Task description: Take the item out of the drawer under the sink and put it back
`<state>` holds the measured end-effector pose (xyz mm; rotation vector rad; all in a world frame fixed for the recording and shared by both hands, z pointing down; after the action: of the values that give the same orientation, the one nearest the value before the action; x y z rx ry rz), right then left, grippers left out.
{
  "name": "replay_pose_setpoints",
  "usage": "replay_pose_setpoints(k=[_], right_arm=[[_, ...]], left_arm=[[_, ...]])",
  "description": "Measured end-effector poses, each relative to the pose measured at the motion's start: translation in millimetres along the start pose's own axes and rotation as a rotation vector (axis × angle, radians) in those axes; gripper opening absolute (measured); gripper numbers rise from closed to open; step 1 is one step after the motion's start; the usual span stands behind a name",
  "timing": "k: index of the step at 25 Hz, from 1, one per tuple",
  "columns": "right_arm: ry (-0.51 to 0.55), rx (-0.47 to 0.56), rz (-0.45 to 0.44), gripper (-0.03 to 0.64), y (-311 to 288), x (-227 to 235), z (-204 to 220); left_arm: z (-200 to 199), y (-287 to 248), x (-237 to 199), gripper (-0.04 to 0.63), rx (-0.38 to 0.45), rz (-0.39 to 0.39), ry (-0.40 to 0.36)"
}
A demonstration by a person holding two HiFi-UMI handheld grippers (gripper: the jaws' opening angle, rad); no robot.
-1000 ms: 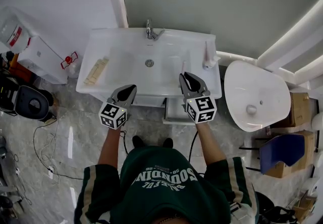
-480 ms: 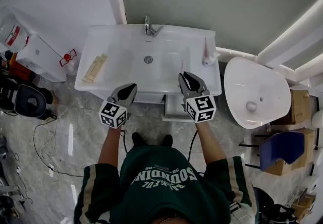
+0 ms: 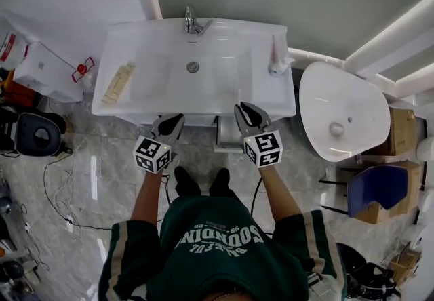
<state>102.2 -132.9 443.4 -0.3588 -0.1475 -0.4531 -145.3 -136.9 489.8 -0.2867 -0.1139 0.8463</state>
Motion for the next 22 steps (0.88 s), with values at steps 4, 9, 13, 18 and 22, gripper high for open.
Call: replay_pose_setpoints(k=[4,9,13,18,22], right_arm=[[-0.026,-0.053,0.008,0.048,2,7,30],[-0.035,-0.131,0.013,0.048,6,15,72],[0.028,-0.214,0.007,0.048,4,20,107],[0.096,-0.326,-0.035,0.048,-9,24,153],[0.169,-0.436,-0.088,0.048,-20,26,202]], left_arm=[[14,-8,9,0.051,-0.024,0.020,0.023],[33,-15,24,0.051,-0.054,0.042,0.049],[43,-17,32,0.051,-0.070,0.042,0.068],[51,-19,35,0.051,-0.080,0.019,0.085],[60,-17,40,0.051,-0.094,0.001,0.107]])
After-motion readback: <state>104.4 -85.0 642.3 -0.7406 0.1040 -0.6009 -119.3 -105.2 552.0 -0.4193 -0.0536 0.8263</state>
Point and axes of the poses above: the fingertips, and each gripper's own axes: y backward along the fingers, x to its right, z out of its underside, the point moved 6 cm from there along y, backward along the fingers, and after that the axes turned 11 degrees about -y, right-handed, at the moved point
